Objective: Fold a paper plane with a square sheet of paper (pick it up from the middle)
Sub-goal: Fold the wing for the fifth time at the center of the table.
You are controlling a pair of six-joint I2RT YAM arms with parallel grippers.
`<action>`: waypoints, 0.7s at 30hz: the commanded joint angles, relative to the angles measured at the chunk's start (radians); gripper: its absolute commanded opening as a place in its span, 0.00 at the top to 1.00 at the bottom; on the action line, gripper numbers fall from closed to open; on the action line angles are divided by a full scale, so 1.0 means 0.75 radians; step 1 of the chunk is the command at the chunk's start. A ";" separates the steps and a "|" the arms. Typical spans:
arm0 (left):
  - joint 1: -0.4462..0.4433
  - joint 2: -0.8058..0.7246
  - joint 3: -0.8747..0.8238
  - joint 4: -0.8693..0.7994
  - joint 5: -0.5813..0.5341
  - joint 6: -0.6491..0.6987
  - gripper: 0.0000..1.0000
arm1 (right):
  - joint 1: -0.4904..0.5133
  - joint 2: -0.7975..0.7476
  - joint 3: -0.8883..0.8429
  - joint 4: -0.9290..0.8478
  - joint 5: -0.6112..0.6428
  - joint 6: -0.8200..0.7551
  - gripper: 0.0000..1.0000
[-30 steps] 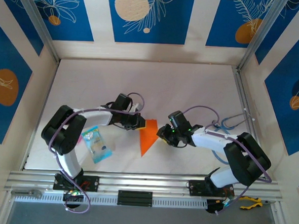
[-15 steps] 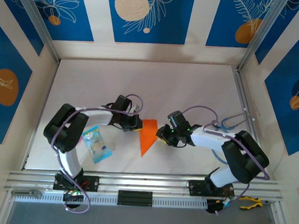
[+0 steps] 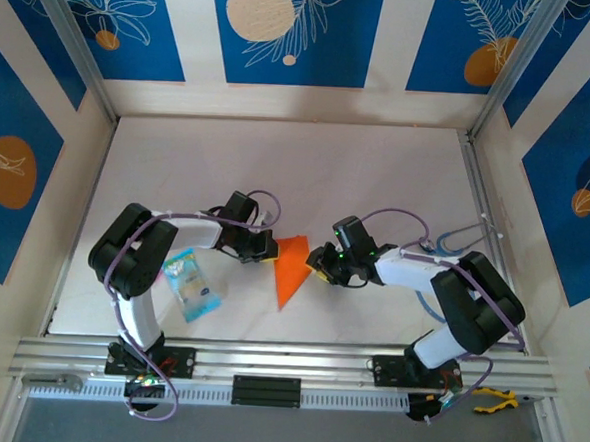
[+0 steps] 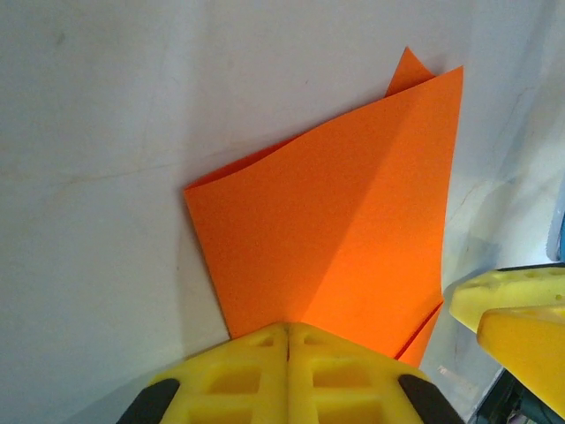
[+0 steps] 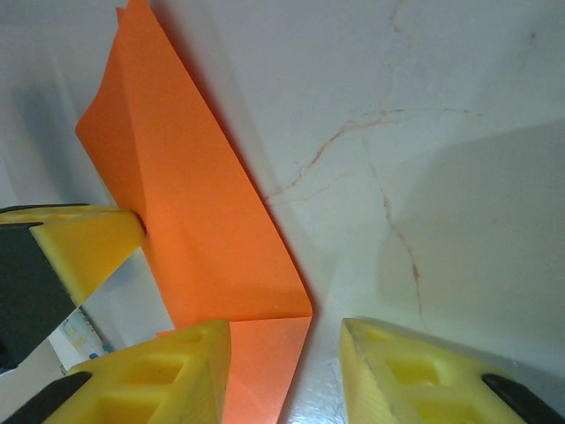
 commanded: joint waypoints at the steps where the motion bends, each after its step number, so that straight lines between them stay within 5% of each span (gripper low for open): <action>1: 0.018 0.028 -0.030 -0.021 -0.006 0.037 0.93 | -0.016 0.043 0.040 0.013 -0.073 0.003 0.63; 21: 0.024 0.020 -0.027 -0.008 0.019 0.032 0.94 | -0.015 0.101 0.055 0.119 -0.130 -0.007 0.66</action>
